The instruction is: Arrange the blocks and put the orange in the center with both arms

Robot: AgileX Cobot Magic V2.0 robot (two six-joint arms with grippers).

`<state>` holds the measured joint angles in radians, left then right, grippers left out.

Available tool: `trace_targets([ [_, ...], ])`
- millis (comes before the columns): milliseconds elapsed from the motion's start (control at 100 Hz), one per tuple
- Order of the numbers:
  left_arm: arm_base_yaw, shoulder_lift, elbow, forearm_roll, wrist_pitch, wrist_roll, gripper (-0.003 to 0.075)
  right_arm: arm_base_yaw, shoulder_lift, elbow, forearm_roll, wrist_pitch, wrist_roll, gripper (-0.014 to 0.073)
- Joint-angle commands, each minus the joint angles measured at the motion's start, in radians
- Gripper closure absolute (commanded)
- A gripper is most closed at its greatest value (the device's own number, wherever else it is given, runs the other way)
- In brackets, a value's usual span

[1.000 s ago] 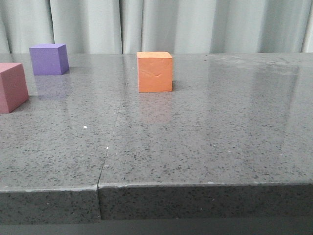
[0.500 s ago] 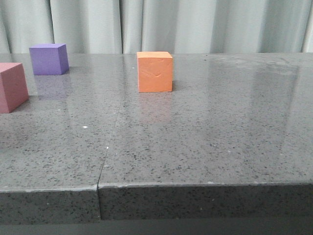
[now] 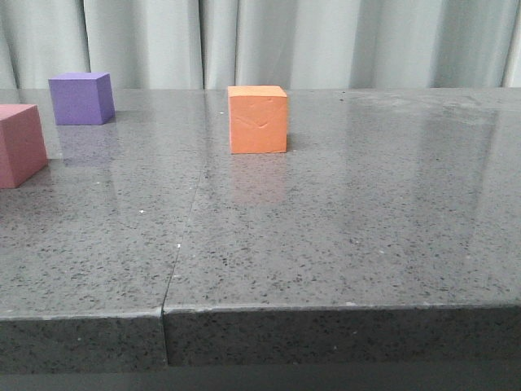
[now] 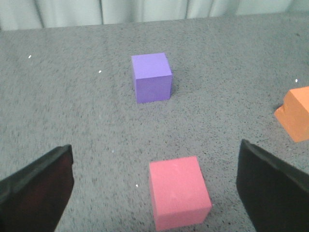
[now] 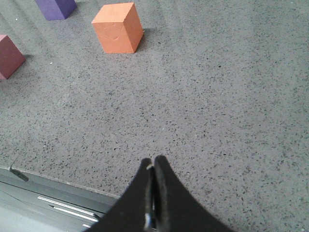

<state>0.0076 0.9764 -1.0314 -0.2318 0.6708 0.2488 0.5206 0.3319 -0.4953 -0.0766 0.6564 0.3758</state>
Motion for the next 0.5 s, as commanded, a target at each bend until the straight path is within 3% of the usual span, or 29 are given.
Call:
trace_targets([
  [0,0.000,0.052,-0.101,-0.068,-0.022,0.060,0.0081,-0.003,0.005,-0.025,-0.014,-0.070,-0.009,0.0661],
  [90,0.000,0.119,-0.171,-0.115,0.013,0.138,0.0081,-0.003,0.005,-0.025,-0.014,-0.070,-0.009,0.0661],
  [250,0.000,0.243,-0.312,-0.244,0.156,0.435,0.0081,-0.003,0.005,-0.025,-0.014,-0.070,-0.009,0.0661],
  [490,-0.002,0.416,-0.494,-0.272,0.265,0.663,0.0081,-0.003,0.005,-0.025,-0.014,-0.070,-0.009,0.0661],
])
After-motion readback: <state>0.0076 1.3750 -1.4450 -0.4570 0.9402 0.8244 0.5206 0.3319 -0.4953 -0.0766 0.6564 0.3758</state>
